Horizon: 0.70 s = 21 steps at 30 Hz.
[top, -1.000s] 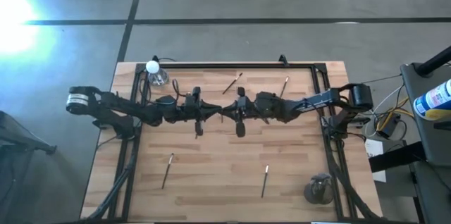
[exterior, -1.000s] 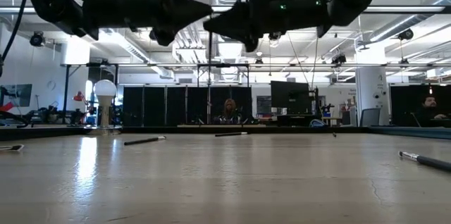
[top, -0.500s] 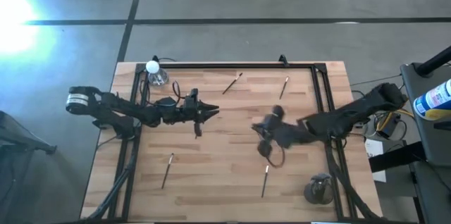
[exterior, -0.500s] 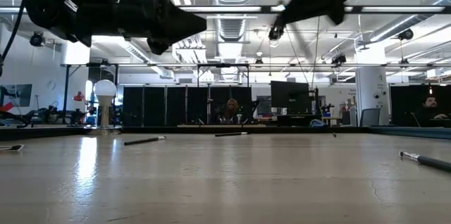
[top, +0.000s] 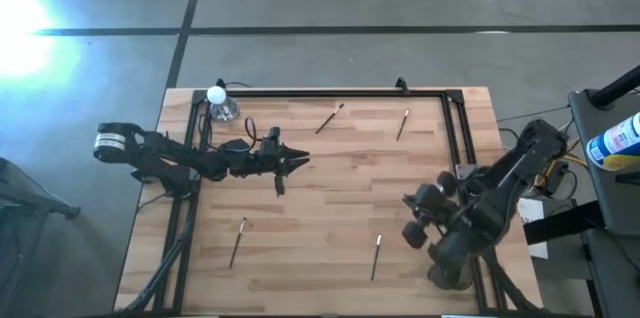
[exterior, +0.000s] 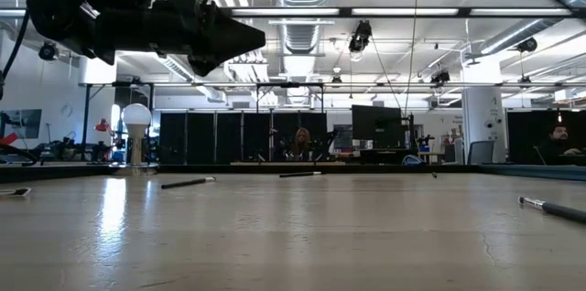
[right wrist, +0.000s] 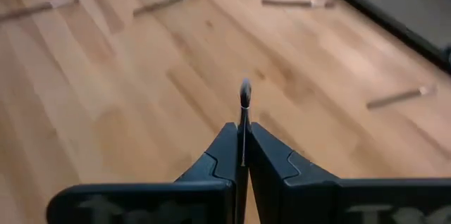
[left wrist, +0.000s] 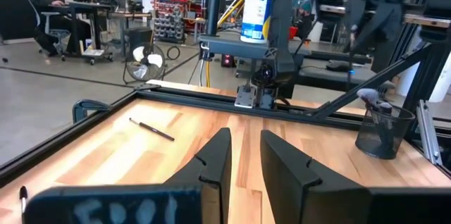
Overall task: Pick & Place Makeup Brushes
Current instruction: Put the black eyeshadow brush into the makeup holder
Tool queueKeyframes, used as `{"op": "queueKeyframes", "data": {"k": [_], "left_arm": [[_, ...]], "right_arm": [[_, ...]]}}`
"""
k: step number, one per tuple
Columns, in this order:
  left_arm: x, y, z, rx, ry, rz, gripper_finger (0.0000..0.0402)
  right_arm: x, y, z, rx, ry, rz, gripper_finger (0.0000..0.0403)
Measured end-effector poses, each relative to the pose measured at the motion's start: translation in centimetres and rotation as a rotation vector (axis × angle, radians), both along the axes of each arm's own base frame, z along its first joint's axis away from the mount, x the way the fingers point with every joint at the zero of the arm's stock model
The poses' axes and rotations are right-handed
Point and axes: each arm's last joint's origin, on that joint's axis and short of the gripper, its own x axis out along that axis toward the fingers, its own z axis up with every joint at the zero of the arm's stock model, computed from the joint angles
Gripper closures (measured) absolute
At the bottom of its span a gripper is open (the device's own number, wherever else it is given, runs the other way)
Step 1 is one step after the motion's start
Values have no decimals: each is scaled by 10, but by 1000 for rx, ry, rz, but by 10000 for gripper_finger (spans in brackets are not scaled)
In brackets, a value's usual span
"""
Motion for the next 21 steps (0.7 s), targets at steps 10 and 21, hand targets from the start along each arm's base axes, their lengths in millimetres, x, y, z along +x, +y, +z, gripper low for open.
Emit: {"op": "queueKeyframes", "data": {"k": [10, 21], "left_arm": [[-1, 0, -1, -3, 4, 0, 330], [-1, 0, -2, -3, 8, -1, 330]], "right_arm": [[-12, 68, -3, 158, 195, -19, 390], [-53, 116, -36, 214, 283, -135, 390]]}}
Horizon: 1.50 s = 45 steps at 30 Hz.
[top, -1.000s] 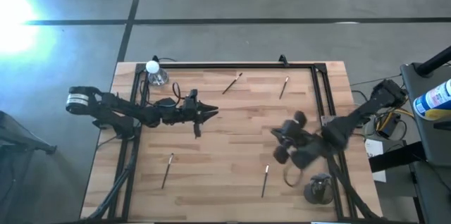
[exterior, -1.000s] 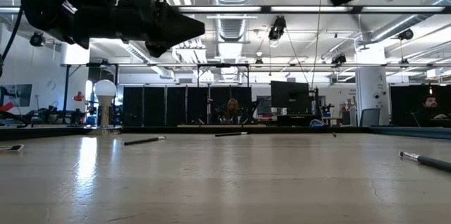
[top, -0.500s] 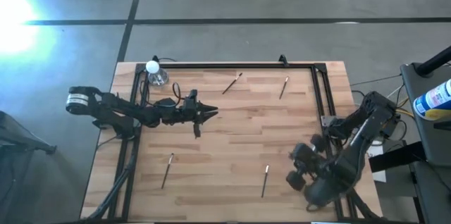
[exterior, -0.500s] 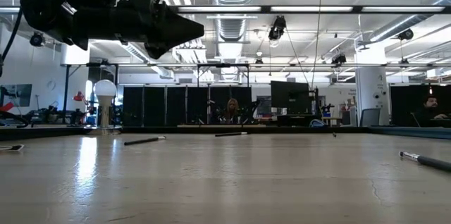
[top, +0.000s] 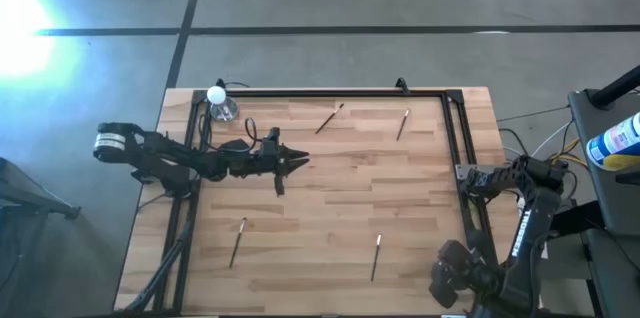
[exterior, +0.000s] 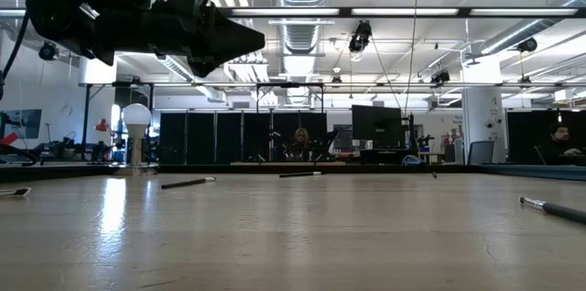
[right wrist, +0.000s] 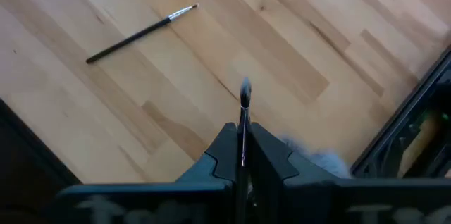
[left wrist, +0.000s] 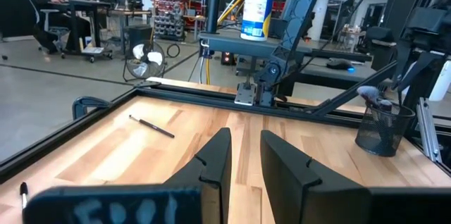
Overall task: Pick & Place Makeup Brushes
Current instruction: Put the black eyeshadow brush into the makeup holder
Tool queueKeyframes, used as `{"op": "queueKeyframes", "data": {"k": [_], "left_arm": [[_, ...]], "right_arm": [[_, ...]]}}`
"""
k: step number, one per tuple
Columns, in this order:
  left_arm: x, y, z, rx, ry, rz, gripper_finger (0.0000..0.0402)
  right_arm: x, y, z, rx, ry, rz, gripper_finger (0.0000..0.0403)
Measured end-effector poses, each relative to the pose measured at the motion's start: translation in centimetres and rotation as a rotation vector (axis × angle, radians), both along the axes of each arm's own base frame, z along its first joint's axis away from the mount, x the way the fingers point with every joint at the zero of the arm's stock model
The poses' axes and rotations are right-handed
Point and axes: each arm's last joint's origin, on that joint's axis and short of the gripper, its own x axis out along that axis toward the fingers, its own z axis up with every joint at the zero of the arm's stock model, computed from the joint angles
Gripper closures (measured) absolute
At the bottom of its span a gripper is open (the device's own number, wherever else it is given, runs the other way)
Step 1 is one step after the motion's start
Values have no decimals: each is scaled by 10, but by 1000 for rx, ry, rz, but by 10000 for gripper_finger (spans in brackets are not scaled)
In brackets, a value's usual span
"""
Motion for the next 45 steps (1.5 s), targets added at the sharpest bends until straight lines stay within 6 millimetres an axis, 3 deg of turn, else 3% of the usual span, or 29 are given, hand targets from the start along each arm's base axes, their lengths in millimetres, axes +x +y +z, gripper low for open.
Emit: {"op": "queueKeyframes", "data": {"k": [14, 23, 29, 37, 45], "left_arm": [[0, 0, -1, 0, 10, 0, 330], [0, 0, -1, 10, 13, 1, 330], [0, 0, -1, 10, 13, 1, 330], [0, 0, -2, 10, 18, 1, 330], [0, 0, -2, 18, 25, 1, 330]], "right_arm": [[-13, -2, -28, -106, -13, -3, 387], [-17, 0, -30, -104, -3, 7, 319], [-18, 0, -29, -91, 35, 8, 301], [-13, -3, -26, -115, -6, 32, 316], [-1, -15, -8, -227, -101, 273, 361]]}}
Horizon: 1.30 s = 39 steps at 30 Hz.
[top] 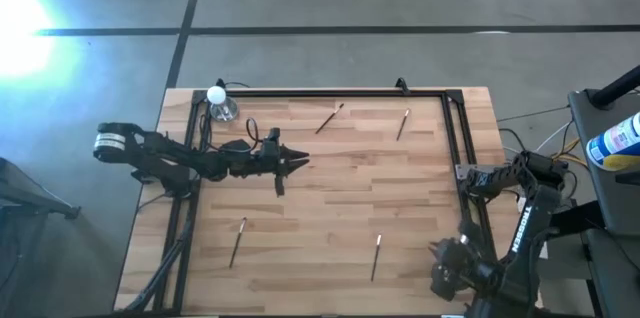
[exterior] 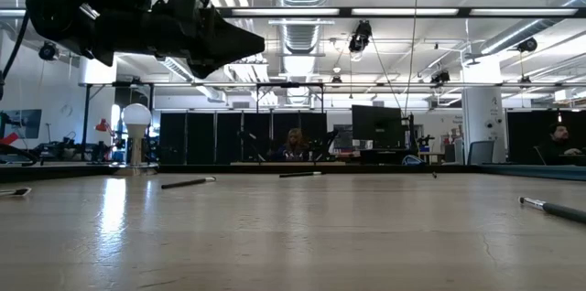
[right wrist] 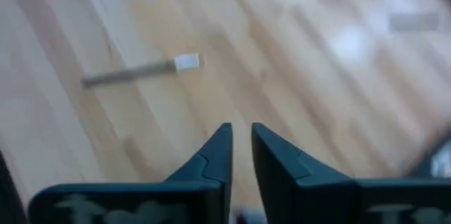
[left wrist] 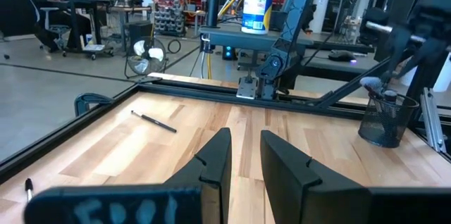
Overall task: Pick & Place Makeup Brushes
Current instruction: Put the black eyeshadow brush into the makeup holder
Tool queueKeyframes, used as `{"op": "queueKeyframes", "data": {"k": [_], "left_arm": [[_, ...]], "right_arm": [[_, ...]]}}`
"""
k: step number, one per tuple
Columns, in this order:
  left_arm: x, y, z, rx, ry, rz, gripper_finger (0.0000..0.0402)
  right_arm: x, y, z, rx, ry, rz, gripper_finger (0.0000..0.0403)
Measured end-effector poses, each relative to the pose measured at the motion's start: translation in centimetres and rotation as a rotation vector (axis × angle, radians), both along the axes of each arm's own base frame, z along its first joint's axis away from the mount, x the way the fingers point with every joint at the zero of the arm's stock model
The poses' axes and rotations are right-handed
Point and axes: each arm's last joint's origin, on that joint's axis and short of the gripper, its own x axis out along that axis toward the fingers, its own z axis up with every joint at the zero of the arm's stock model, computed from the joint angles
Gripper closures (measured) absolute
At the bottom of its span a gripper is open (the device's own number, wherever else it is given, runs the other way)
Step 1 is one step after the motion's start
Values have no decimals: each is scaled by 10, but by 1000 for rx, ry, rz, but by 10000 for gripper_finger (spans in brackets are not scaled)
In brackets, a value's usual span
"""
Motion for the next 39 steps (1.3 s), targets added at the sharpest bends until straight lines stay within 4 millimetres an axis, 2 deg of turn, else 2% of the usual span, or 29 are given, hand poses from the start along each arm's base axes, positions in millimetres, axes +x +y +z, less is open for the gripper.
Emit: {"op": "queueKeyframes", "data": {"k": [3, 7, 15, 21, 26, 31, 34, 39], "left_arm": [[0, 0, 0, 0, 3, 0, 330], [0, 0, -1, -1, 7, 0, 330], [0, 0, -2, -1, 22, 1, 330], [0, 0, -4, -2, 41, 0, 330], [0, 0, -4, -2, 42, 0, 330], [0, 0, -4, -3, 45, 0, 330], [0, 0, -5, -3, 49, 0, 330], [0, 0, -5, -3, 51, 0, 330]], "right_arm": [[8, -12, 5, -83, -84, 60, 387], [18, -39, -1, -138, -128, 56, 394], [44, -108, -42, -64, -214, 66, 395], [61, -164, -65, -2, -350, 81, 395], [75, -215, -86, 40, -500, -50, 395], [81, -259, -102, 14, -512, -213, 394], [82, -281, -104, -13, -496, -313, 394], [83, -311, -94, -26, -485, -470, 394]]}}
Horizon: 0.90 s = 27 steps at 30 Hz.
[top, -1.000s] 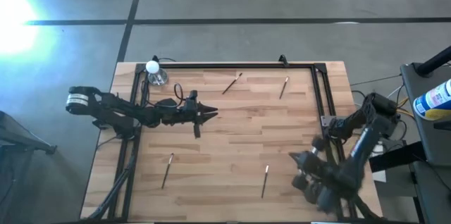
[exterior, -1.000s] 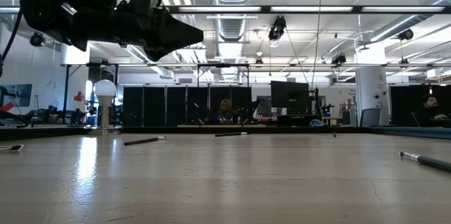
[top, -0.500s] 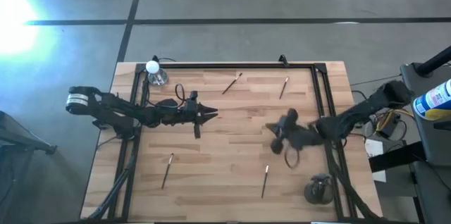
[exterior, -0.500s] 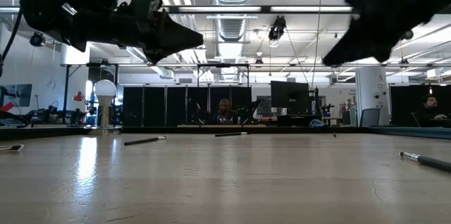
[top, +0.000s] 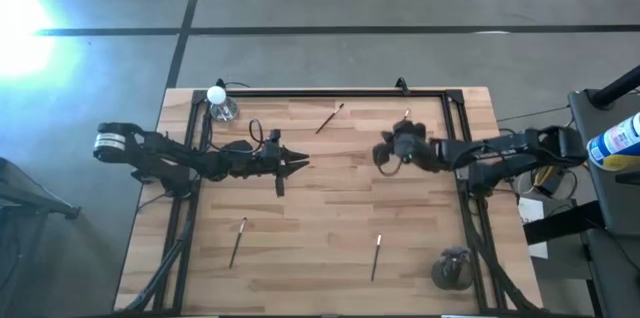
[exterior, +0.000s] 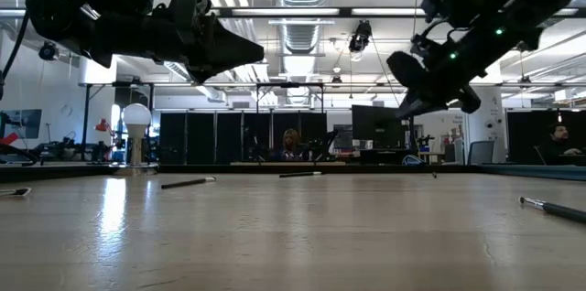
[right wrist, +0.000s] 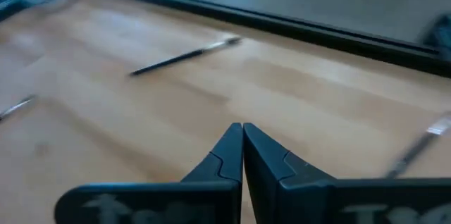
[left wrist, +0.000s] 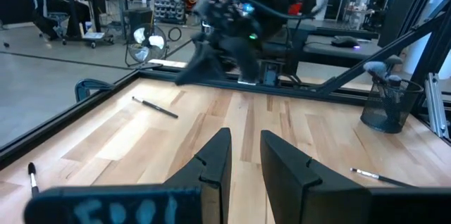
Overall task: Pick & Place Makeup Brushes
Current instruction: Put the black eyeshadow brush into the makeup holder
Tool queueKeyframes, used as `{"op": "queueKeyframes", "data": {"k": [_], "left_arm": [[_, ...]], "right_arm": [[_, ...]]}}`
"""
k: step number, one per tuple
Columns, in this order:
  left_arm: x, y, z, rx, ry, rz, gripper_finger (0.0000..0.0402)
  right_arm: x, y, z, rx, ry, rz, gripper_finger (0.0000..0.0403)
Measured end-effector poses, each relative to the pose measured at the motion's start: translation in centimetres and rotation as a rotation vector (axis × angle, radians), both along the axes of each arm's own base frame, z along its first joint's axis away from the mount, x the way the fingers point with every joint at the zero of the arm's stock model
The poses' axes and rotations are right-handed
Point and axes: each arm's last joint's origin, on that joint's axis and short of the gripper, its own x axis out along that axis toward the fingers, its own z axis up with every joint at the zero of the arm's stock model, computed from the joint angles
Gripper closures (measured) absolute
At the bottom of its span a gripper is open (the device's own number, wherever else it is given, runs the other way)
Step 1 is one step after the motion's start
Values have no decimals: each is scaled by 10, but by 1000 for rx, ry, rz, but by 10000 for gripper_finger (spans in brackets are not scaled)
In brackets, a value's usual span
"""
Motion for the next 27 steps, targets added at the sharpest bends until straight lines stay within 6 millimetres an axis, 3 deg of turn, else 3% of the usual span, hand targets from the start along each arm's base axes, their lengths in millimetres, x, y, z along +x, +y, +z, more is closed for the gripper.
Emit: {"op": "queueKeyframes", "data": {"k": [7, 13, 20, 27], "left_arm": [[0, 0, -2, -26, 13, 0, 330], [0, 0, -4, -26, 38, 1, 330], [0, 0, -4, -27, 40, 0, 330], [0, 0, -5, -29, 43, 0, 330]], "right_arm": [[-21, -43, 5, 131, 99, -325, 394], [-31, -64, 4, 171, 75, -429, 361], [-32, -80, -16, 240, 111, -523, 296], [-21, -92, -45, 253, 136, -560, 269]]}}
